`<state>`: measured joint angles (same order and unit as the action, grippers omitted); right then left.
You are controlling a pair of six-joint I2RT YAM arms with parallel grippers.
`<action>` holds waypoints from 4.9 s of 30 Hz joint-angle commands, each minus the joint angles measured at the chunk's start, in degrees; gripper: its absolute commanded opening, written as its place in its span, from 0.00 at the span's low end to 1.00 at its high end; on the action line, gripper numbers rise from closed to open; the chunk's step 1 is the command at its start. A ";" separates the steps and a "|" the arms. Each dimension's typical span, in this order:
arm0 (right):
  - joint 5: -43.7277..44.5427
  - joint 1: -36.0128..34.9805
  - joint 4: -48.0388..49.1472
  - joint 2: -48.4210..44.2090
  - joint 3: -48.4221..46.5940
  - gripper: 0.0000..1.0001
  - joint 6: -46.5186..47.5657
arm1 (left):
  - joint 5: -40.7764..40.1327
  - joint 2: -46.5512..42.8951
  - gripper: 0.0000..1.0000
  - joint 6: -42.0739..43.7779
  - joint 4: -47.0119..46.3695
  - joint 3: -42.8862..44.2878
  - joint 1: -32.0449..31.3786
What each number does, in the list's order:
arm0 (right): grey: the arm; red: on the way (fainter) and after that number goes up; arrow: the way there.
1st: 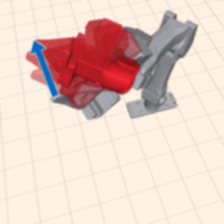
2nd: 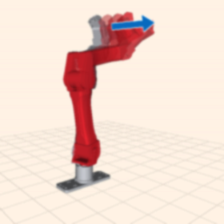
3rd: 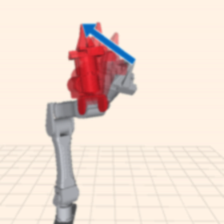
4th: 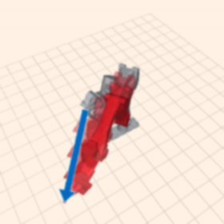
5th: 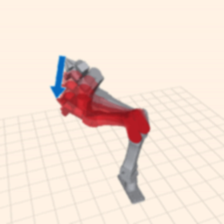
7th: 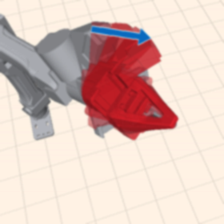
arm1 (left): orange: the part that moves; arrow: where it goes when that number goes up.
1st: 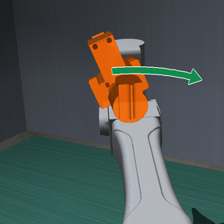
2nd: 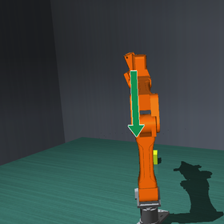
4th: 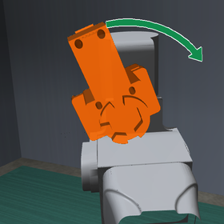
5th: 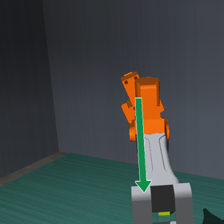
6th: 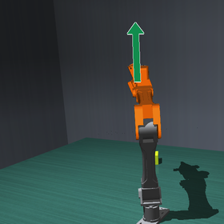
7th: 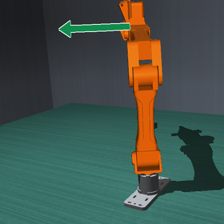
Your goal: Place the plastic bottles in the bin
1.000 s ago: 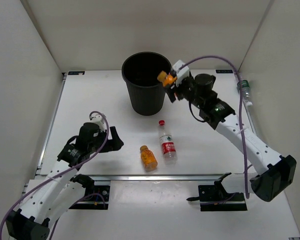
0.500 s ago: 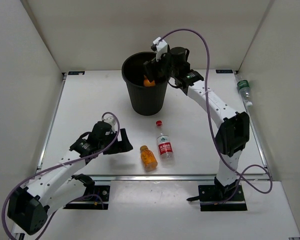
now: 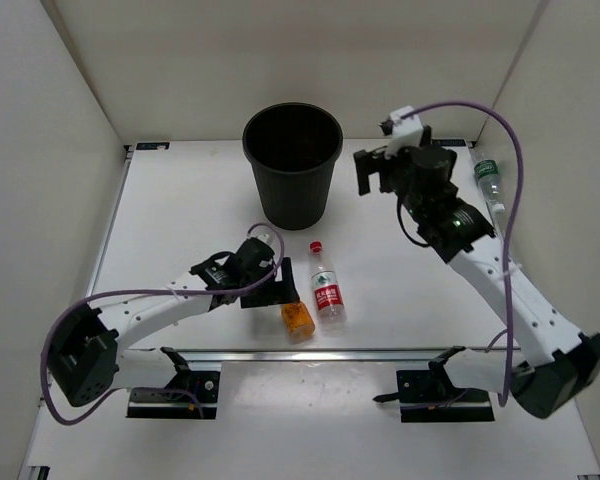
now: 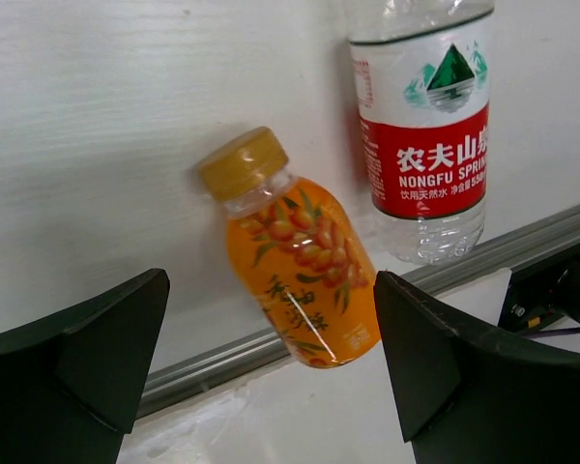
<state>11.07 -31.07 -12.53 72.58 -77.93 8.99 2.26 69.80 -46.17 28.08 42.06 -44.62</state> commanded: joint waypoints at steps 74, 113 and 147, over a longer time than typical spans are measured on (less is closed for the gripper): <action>2.82 -19.29 -0.55 9.70 24.68 0.39 -21.83 | -15.46 -26.55 0.99 10.94 10.95 -0.64 21.06; -5.80 13.03 -0.01 24.02 -29.13 1.00 2.96 | -8.06 -16.72 0.98 13.30 5.24 -1.02 27.04; 12.84 46.62 -12.60 67.96 -47.30 0.96 3.75 | -5.16 -4.76 0.99 15.15 9.89 7.07 29.59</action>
<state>25.15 14.90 -27.00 138.96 -120.99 12.75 -2.96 65.23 -30.87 37.23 46.57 -14.76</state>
